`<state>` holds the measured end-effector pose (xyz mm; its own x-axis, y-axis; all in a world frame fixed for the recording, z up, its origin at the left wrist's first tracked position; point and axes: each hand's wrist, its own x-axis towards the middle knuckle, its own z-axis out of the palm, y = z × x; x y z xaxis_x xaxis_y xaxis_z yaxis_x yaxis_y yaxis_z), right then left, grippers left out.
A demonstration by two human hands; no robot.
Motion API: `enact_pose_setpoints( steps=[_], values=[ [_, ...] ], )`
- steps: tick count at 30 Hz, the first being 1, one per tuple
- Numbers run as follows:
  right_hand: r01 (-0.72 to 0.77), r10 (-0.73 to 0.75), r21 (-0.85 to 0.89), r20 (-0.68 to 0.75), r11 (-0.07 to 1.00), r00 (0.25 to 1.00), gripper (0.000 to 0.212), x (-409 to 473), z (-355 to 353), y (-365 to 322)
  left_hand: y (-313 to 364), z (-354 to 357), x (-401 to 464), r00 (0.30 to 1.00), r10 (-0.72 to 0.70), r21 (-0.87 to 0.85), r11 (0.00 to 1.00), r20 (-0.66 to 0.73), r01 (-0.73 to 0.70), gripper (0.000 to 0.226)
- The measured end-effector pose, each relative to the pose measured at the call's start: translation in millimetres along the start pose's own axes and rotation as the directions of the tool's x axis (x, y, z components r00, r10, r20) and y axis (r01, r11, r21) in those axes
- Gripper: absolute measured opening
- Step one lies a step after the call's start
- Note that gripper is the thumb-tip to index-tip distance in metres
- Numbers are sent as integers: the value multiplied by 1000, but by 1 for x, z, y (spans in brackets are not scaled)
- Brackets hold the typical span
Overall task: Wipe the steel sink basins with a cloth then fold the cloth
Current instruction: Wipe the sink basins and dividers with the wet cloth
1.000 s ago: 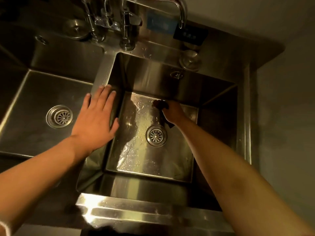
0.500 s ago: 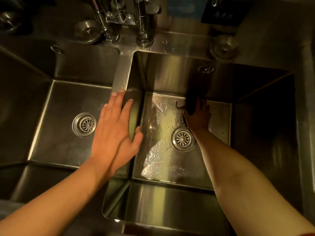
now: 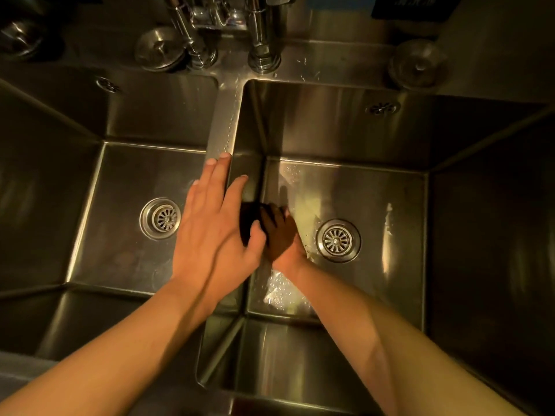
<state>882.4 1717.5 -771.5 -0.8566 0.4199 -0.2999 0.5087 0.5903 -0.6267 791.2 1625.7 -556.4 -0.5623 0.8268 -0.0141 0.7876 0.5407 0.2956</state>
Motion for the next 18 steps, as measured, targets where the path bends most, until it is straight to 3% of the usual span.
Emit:
enact_pose_setpoints(
  steps=[3, 6, 9, 11, 13, 15, 18],
  values=[
    [276, -281, -183, 3, 944, 960, 67, -39, 5, 12, 0, -2, -1, 1000, -1, 3, 1000, 14, 1, 71],
    [422, -354, -296, 256, 857, 900, 58, -81, 12, 36, 1, -3, -1, 1000, 3, 9, 1000, 27, -3, 73],
    [580, -358, -359, 522, 732, 774, 88, -109, 19, 61, 1, -3, 0, 1000, 0, 8, 1000, 23, 0, 73],
    [670, -412, -381, 566, 638, 714, 89, -107, 13, 69, 0, -2, -1, 1000, 0, 6, 1000, 17, 0, 72],
    [728, -484, -384, 560, 568, 673, 75, -88, 1, 72, 0, -1, -1, 1000, 5, 0, 1000, 10, -5, 71],
    [664, -481, -461, 461, 589, 746, 61, -56, -18, 69, -1, 1, -1, 1000, 8, -13, 1000, 0, -8, 69],
    [282, -200, -510, 211, 813, 957, 57, 4, -54, 70, -3, 3, -1, 1000, 9, -27, 1000, -18, -10, 64]
  ],
)
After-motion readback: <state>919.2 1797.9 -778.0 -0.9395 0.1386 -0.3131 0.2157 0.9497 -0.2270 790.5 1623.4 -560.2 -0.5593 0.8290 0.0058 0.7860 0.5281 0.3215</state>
